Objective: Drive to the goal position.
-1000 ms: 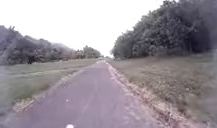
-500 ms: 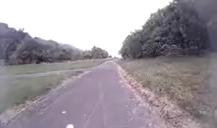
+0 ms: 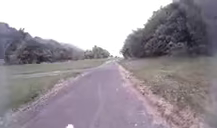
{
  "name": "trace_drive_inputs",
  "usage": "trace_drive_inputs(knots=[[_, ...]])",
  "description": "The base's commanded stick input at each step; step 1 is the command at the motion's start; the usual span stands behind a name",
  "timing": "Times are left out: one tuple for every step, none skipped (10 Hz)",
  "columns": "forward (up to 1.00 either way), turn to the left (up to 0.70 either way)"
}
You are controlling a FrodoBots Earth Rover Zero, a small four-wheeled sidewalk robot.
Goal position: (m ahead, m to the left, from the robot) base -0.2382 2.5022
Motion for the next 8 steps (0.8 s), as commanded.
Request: trace_drive_inputs(knots=[[0.85, 0.0], [0.85, 0.0], [0.85, 0.04], [0.85, 0.23], [0.85, 0.31], [0.85, 0.34], [0.85, 0.34], [0.85, 0.34]])
